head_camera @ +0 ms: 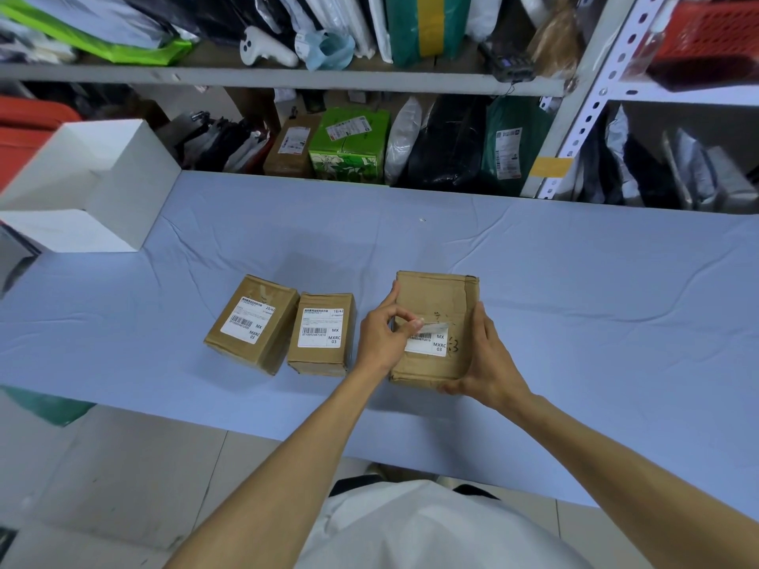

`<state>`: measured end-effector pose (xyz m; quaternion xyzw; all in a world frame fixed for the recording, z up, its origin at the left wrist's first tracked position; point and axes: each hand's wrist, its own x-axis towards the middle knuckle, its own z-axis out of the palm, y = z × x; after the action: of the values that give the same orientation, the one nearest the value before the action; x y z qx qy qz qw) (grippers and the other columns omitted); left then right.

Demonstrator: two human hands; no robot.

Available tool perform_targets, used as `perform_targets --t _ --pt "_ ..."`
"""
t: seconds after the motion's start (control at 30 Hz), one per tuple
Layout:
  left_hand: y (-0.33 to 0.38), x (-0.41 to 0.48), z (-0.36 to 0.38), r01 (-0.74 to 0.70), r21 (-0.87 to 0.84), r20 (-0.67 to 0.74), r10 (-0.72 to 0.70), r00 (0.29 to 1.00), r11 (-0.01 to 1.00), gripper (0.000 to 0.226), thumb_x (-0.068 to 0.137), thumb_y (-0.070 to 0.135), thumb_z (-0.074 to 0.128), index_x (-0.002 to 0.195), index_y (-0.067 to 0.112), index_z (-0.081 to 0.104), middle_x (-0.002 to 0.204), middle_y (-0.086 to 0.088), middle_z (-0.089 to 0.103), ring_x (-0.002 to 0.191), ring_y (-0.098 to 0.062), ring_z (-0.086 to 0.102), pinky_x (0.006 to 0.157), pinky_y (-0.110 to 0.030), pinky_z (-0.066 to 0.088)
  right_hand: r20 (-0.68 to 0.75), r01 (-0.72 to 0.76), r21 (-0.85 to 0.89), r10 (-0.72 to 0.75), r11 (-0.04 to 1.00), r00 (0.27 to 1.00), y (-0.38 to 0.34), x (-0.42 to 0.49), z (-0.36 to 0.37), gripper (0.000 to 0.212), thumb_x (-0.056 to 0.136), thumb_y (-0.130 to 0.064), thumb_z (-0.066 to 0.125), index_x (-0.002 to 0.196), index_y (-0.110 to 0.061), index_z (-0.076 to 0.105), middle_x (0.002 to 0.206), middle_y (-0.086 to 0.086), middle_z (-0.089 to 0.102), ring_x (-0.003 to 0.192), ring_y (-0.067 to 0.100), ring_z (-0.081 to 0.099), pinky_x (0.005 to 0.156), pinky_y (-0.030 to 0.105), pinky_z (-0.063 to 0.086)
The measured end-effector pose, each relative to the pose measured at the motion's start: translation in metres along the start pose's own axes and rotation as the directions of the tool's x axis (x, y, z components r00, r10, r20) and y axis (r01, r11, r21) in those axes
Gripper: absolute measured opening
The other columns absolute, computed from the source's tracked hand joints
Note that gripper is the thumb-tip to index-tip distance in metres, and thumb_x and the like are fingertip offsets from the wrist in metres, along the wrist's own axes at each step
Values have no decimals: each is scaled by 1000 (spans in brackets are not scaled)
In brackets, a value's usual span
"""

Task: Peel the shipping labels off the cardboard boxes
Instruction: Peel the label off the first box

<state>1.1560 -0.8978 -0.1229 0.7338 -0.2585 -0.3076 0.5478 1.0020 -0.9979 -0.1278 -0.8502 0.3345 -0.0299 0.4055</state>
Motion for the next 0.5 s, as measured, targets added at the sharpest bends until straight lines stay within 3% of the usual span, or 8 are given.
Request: perform_targets --t 0.13,0.37,0.43,0.5 --pt "0 0 0 10 -13 2 -10 1000 1000 11 81 2 70 73 5 63 153 5 33 138 -7 36 105 -16 27 -2 9 -1 -9 1000 1000 -2 -1 -1 152 48 -29 92 148 -20 -22 151 -3 17 124 13 37 88 18 39" --pt "-2 -1 1 8 -22 -24 -9 1000 1000 9 81 1 70 80 -5 64 153 6 34 138 -8 36 110 -21 27 -6 22 -30 -22 999 1000 -1 -1 0 152 49 -30 92 148 -18 -23 152 -4 14 128 16 35 90 18 36" --pt "0 -2 0 14 -17 -27 -14 1000 1000 8 81 2 70 80 -4 65 153 7 34 138 -9 36 106 -15 28 -2 28 -31 -28 999 1000 -1 -1 -1 153 49 -31 92 148 -17 -23 153 -4 12 130 17 34 92 17 36" --pt "2 -3 -1 19 -14 -33 -20 999 1000 8 82 3 70 81 -3 65 152 7 34 138 -9 36 96 -1 29 0 34 -31 -34 999 999 -1 -1 -1 152 49 -31 92 148 -16 -23 154 -2 13 130 17 34 93 19 37"
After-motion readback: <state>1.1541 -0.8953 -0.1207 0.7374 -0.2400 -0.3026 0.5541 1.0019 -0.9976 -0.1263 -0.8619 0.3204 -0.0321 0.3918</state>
